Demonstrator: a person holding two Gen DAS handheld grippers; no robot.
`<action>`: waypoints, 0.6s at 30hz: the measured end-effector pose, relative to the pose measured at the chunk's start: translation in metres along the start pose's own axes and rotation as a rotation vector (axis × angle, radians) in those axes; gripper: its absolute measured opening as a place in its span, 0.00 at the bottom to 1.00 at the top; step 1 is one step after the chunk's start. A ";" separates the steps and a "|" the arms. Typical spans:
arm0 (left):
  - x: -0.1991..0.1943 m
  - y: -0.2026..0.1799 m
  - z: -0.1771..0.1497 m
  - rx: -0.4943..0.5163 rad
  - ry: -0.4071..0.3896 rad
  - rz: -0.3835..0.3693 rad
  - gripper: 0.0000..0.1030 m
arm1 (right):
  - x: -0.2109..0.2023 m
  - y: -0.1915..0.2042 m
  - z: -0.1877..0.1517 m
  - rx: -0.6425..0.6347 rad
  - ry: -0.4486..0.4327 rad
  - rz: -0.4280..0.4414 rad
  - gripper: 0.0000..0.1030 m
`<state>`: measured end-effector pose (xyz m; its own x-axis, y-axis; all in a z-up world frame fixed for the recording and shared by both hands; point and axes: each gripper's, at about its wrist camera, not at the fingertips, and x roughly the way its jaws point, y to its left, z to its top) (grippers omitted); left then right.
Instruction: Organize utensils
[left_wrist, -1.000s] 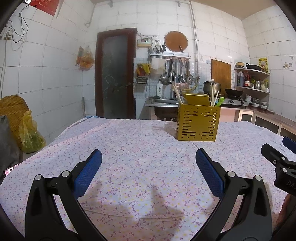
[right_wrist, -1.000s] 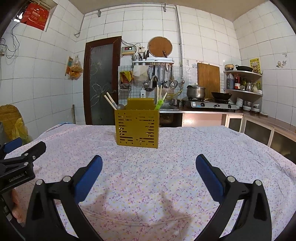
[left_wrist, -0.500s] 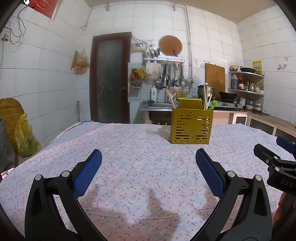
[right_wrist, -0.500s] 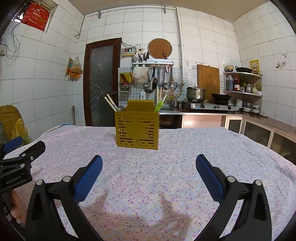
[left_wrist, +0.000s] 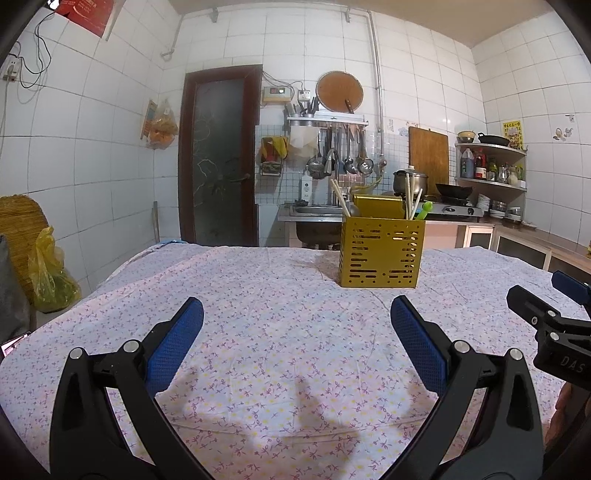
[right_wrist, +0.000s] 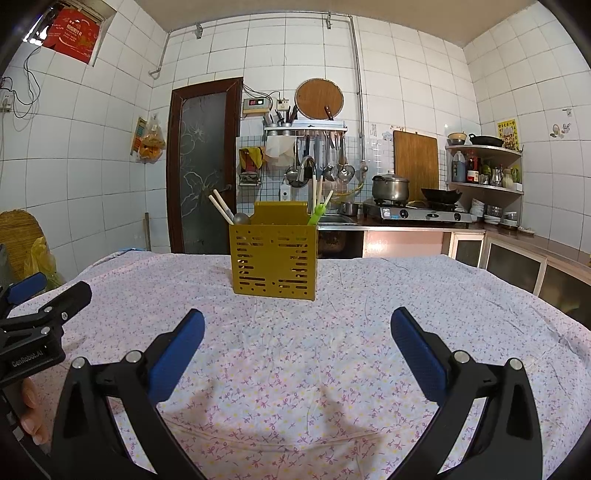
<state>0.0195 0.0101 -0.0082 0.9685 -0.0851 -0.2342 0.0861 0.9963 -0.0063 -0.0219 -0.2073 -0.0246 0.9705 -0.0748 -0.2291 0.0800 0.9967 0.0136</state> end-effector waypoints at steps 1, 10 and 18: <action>-0.001 0.000 0.000 -0.001 0.000 0.000 0.95 | -0.001 0.000 0.001 0.000 -0.002 -0.001 0.96; -0.001 0.000 -0.001 -0.003 -0.001 -0.001 0.95 | -0.004 0.001 0.008 0.004 -0.010 -0.003 0.96; -0.001 0.000 -0.002 -0.005 0.003 -0.005 0.95 | -0.005 0.000 0.009 0.004 -0.011 -0.005 0.96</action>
<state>0.0180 0.0100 -0.0096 0.9673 -0.0898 -0.2371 0.0896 0.9959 -0.0120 -0.0251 -0.2071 -0.0151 0.9725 -0.0801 -0.2188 0.0858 0.9962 0.0165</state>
